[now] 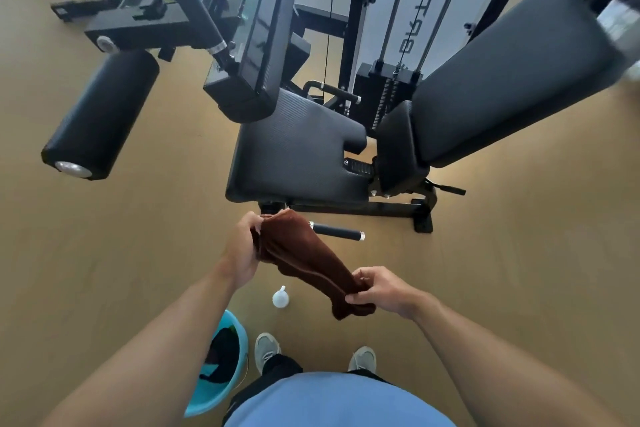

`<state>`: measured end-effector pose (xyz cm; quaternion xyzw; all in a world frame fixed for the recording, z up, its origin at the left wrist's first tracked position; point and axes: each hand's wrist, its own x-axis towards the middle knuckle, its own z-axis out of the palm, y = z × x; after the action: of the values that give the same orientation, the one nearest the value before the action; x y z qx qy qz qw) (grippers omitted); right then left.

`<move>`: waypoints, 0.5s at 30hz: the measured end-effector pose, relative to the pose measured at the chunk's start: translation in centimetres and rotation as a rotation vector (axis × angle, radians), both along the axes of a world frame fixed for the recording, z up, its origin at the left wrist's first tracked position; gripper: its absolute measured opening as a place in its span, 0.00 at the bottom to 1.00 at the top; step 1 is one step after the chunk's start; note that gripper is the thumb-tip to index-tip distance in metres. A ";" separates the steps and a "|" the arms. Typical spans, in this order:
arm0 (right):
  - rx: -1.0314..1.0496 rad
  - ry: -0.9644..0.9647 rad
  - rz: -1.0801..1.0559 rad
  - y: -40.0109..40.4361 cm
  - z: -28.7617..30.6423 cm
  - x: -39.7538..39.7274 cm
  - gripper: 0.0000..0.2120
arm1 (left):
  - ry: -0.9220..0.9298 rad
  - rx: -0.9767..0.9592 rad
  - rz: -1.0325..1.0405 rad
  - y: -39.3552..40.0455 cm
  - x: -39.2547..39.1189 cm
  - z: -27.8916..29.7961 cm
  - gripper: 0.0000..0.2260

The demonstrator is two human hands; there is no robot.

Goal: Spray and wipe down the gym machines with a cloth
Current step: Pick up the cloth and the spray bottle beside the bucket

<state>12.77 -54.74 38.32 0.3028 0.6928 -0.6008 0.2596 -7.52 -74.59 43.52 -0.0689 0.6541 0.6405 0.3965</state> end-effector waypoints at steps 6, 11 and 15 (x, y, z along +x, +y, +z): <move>0.027 -0.005 -0.140 -0.3 0.5 0.5 0.08 | 0.078 -0.037 -0.113 -0.6 -1.4 -1.9 0.08; 0.245 0.085 -0.260 -1.0 -0.1 0.4 0.02 | 0.183 -0.078 -0.188 -1.0 -2.6 -2.4 0.15; 0.434 0.084 -0.249 -0.8 -0.9 0.2 0.05 | 0.295 -0.146 -0.320 -1.5 -3.7 -3.2 0.19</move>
<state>13.01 -55.54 37.46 0.4092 0.7730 -0.4775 0.0832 -11.19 -76.09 40.29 0.1018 0.7520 0.5236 0.3872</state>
